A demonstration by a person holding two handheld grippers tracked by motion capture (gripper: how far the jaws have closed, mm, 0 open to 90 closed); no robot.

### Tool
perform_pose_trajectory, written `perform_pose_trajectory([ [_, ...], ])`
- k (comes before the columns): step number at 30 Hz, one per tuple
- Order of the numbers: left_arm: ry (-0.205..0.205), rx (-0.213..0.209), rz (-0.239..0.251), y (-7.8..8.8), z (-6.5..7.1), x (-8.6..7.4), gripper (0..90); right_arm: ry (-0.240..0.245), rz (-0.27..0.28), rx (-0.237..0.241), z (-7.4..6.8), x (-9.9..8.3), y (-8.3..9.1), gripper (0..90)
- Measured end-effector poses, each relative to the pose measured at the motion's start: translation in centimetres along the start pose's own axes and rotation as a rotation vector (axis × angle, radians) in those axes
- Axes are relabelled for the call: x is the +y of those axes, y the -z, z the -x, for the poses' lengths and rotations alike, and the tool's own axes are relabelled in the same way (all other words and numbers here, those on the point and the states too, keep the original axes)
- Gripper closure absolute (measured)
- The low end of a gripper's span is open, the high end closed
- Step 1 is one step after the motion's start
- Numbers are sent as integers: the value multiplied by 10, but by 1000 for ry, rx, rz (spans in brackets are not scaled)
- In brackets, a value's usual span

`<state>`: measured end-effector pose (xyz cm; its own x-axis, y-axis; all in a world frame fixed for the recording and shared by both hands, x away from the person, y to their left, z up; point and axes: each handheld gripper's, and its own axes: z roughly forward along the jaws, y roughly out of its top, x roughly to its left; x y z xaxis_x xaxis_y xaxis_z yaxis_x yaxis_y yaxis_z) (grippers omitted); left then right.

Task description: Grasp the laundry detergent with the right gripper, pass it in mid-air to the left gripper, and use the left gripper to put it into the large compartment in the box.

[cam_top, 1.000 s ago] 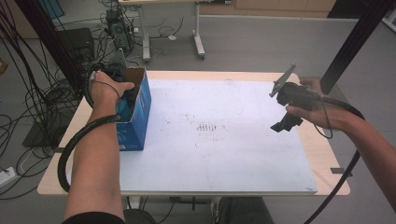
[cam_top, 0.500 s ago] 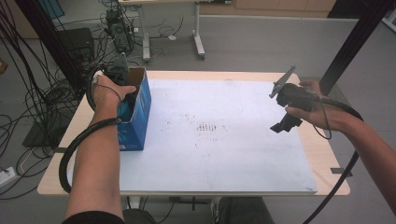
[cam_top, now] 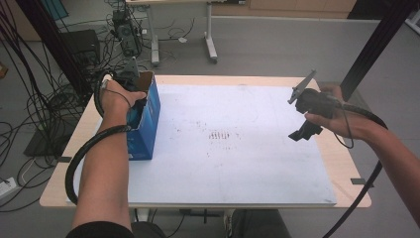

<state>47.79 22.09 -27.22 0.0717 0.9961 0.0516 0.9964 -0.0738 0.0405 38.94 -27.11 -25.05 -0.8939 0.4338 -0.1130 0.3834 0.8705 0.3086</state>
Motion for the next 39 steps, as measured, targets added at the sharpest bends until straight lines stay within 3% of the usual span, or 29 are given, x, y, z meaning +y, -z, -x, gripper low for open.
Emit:
perform_pose_trajectory([
  [39,5,-1,7,-1,-1,-1,366,3,-4,-11,-1,0,4,3],
])
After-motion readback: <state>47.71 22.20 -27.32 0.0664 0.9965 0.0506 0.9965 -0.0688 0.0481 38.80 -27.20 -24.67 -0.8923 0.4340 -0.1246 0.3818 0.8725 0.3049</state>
